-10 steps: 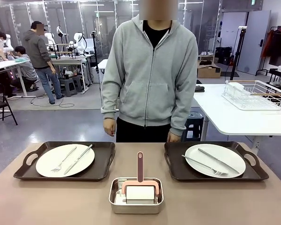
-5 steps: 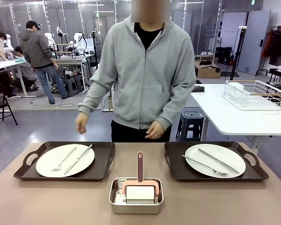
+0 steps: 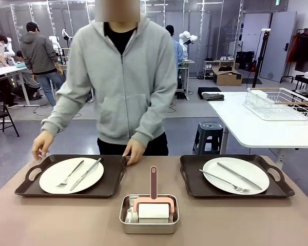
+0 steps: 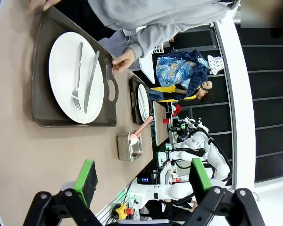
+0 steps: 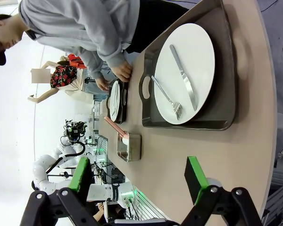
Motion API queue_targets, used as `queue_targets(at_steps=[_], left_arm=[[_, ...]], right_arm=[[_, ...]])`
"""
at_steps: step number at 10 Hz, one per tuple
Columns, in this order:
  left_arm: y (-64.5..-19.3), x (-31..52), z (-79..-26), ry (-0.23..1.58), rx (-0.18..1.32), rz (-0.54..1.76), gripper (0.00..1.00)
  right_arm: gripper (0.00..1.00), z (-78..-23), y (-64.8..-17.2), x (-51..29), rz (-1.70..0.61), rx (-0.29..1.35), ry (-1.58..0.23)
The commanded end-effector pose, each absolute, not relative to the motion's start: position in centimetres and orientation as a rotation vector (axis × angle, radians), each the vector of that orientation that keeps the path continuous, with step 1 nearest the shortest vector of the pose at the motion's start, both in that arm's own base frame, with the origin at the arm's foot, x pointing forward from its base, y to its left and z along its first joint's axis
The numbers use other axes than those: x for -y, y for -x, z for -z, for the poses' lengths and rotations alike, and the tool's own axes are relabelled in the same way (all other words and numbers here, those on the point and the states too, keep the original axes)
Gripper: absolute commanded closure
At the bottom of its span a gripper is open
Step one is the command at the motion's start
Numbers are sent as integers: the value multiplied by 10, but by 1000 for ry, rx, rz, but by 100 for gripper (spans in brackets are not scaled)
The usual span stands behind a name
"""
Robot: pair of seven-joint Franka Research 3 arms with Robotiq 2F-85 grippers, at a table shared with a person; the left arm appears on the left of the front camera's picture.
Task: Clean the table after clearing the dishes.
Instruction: When the left (or right) Handle tray is removed, use the left hand (or right hand) to clean the left (or right) side of the table with the Lint Roller.
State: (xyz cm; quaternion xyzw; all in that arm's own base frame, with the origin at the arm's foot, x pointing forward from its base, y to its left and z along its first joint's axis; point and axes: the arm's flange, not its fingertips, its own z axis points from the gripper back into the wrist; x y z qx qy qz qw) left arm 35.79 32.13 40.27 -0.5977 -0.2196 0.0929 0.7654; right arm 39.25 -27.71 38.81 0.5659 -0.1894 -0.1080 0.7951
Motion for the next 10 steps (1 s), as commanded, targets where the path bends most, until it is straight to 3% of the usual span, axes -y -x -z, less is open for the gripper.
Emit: queue_targets(at_steps=[1,10], left_arm=[[-357,-323,-405,1300,481,-199,0],[-357,-323,-405,1300,481,-199,0]], right_arm=[[0,-391,-394,277,228,407,-1212],[0,-391,-394,277,228,407,-1212]])
